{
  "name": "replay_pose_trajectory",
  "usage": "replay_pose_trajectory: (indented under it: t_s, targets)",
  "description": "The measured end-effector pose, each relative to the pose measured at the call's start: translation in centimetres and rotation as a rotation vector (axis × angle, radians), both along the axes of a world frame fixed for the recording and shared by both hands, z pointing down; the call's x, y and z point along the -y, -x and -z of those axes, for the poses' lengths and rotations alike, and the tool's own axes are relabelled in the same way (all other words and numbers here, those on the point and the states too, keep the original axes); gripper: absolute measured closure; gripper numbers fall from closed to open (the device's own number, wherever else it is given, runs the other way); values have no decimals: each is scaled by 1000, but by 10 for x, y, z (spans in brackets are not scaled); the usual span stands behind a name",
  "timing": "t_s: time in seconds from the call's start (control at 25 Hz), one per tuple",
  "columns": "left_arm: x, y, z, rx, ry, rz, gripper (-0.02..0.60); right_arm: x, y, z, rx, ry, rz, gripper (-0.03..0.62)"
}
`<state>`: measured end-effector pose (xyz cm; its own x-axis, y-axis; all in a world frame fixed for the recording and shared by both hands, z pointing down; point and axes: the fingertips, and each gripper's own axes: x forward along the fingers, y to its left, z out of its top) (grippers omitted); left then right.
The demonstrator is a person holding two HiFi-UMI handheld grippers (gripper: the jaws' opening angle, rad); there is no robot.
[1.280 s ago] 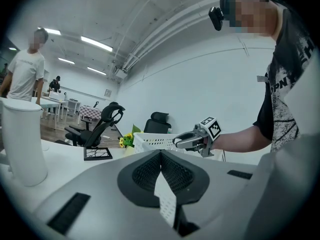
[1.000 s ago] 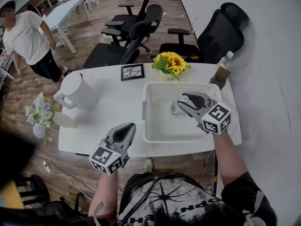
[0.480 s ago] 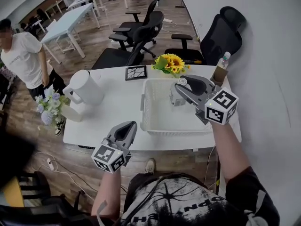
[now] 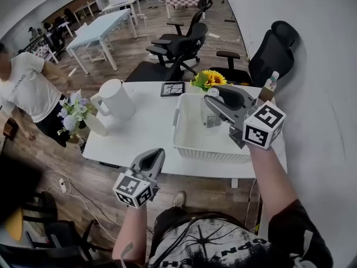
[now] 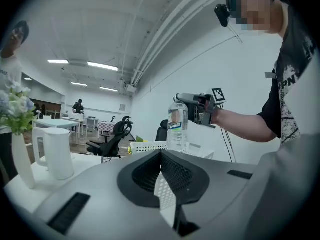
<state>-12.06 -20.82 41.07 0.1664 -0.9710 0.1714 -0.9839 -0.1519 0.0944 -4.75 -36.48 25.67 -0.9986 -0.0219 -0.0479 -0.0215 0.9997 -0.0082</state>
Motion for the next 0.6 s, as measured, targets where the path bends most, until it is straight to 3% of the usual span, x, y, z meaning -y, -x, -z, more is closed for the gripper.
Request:
replay_pose_trajectory:
  t_s: [0.28, 0.6]
  targets:
    - [-28, 1, -3, 1, -11, 49, 571, -32, 12, 22, 34, -8, 65, 439]
    - [-59, 49, 0, -1, -28, 53, 571, -78, 65, 30, 50, 10, 95, 438]
